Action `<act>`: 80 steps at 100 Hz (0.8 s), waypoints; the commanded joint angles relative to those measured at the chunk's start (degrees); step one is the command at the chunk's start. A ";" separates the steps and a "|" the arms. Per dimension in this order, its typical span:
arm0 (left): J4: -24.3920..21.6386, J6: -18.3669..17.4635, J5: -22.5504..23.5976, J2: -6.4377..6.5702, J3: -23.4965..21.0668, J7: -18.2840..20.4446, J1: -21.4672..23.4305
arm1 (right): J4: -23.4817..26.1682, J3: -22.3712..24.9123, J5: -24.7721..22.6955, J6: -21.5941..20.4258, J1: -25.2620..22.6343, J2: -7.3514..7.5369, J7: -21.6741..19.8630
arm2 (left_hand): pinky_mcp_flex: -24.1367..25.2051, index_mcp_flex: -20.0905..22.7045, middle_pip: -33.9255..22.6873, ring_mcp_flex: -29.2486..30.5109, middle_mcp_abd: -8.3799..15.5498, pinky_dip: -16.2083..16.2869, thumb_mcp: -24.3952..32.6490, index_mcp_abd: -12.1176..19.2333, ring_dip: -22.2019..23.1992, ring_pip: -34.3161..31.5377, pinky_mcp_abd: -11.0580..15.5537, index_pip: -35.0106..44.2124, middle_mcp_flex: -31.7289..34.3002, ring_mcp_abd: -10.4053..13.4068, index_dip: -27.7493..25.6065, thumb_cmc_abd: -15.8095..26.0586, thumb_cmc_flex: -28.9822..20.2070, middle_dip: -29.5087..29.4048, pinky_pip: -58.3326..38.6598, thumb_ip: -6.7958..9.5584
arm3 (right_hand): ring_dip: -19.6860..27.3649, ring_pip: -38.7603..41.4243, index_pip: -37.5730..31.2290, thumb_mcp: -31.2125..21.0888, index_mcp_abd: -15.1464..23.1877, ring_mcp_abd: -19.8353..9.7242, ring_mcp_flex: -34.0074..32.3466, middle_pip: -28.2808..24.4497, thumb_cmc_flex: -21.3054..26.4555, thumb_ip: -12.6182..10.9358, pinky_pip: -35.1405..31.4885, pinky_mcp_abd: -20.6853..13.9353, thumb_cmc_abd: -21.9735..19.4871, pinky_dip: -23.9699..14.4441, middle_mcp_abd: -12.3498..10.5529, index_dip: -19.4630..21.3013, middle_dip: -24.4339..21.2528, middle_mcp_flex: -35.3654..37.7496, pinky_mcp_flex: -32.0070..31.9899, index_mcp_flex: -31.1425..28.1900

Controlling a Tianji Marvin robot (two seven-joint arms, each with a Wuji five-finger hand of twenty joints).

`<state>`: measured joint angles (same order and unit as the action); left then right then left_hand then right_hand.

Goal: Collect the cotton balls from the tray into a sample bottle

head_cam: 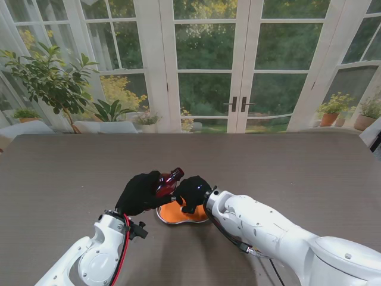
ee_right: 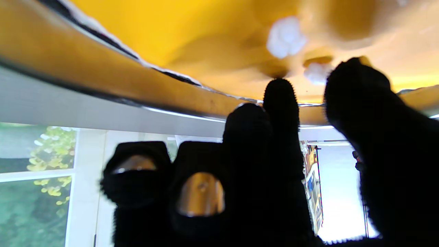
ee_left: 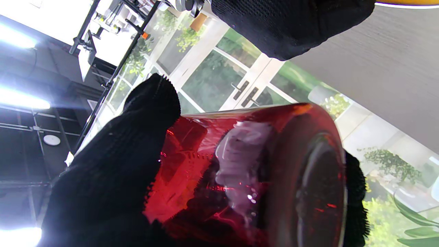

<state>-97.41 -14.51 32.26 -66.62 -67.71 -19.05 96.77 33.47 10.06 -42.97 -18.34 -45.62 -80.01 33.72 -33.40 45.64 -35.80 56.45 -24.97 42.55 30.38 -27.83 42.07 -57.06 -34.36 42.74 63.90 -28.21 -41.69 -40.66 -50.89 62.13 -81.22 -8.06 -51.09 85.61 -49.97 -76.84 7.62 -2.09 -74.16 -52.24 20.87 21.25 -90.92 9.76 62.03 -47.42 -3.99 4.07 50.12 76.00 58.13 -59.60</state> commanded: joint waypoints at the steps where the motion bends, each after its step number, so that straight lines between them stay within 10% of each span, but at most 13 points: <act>1: -0.24 0.14 -0.21 -0.11 0.03 1.11 0.21 | -0.50 -0.50 -0.28 -0.31 -0.19 -0.42 -0.49 | 0.17 7.14 -1.24 3.09 3.14 0.61 17.03 12.38 0.80 -3.80 2.65 17.04 3.89 -1.39 -0.81 18.14 -15.15 1.79 -2.52 1.77 | -1.08 3.67 -1.17 -1.08 -0.60 -2.86 -1.40 -0.57 1.44 2.13 -4.35 2.49 0.16 -0.79 -0.11 -1.78 0.69 5.40 1.99 -0.20; 80: -0.85 0.49 -0.25 -0.05 -0.38 1.33 0.95 | -4.54 -2.53 0.12 -3.36 0.52 -2.54 2.44 | 0.21 7.13 -1.04 2.94 3.15 0.62 17.14 12.39 0.84 -3.70 2.66 16.97 3.85 -1.42 -0.72 18.05 -15.06 1.99 -2.48 1.62 | -1.99 5.55 -10.81 -1.21 0.66 -1.92 -1.33 -3.34 4.78 2.41 -5.04 2.86 -4.04 -0.72 0.23 -5.15 0.59 6.90 2.74 -1.81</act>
<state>-97.78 -14.20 32.23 -66.59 -67.99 -18.86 97.45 29.31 7.84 -42.67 -21.19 -44.78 -82.22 36.81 -33.40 45.64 -35.80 56.45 -24.97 42.55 30.38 -27.83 42.07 -57.06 -34.36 42.84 63.97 -28.21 -41.59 -40.66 -50.89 62.23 -81.22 -8.06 -51.78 87.45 -59.10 -76.77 7.69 -2.00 -74.84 -53.09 23.94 22.52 -91.10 9.86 58.34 -47.42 -4.22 0.55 50.15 77.34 58.90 -60.38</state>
